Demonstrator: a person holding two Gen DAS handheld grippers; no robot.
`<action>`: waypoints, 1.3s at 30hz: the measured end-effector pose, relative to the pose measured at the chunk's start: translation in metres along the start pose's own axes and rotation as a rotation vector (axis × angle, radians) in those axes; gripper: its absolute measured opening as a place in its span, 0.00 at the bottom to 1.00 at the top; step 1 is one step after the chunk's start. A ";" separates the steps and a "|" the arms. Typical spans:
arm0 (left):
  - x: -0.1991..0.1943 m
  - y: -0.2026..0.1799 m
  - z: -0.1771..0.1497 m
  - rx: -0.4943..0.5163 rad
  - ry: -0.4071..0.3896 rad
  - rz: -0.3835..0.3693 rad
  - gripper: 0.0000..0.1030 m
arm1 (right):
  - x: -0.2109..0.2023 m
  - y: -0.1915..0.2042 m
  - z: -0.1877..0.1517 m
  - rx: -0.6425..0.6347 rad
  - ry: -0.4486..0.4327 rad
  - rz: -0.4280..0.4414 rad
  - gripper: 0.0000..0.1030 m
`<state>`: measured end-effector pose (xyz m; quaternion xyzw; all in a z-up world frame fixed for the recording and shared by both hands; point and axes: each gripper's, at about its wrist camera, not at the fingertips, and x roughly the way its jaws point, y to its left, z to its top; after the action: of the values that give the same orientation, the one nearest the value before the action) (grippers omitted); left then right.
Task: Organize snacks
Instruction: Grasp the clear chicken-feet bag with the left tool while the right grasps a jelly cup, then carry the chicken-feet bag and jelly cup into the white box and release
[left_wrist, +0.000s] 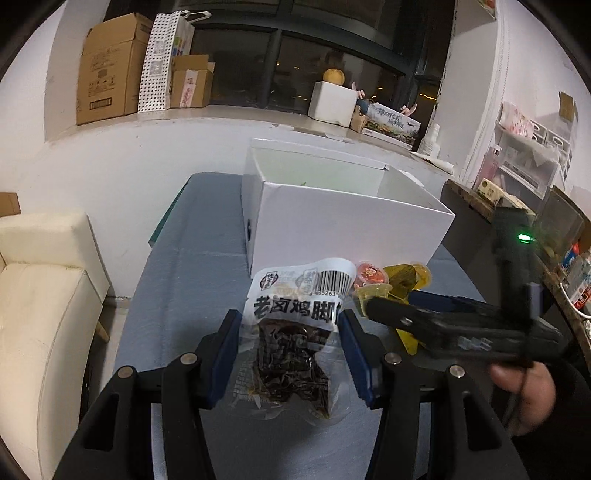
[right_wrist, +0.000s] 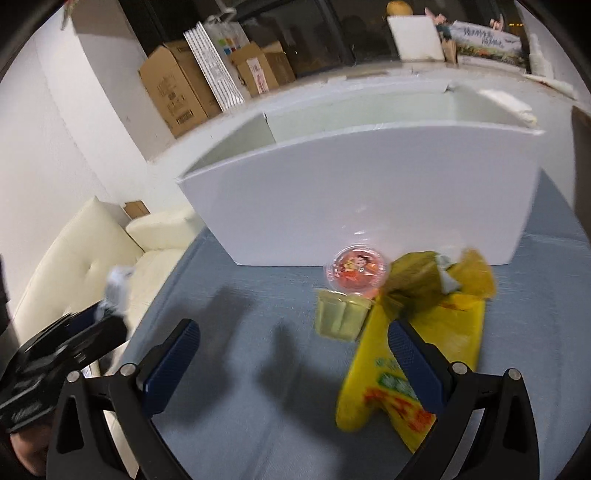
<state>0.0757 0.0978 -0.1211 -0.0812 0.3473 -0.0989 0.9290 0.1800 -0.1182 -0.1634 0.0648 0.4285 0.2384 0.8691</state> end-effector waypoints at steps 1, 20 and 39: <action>0.000 0.001 -0.001 -0.002 -0.002 -0.001 0.57 | 0.005 -0.002 0.002 0.011 0.003 0.000 1.00; 0.012 0.003 -0.001 0.008 0.011 -0.038 0.57 | 0.009 -0.001 -0.004 -0.061 -0.003 -0.038 0.44; 0.028 -0.076 0.089 0.161 -0.099 -0.093 0.57 | -0.132 -0.044 0.023 -0.049 -0.285 -0.029 0.44</action>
<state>0.1453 0.0248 -0.0559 -0.0273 0.2878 -0.1655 0.9429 0.1454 -0.2169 -0.0691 0.0704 0.2958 0.2247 0.9258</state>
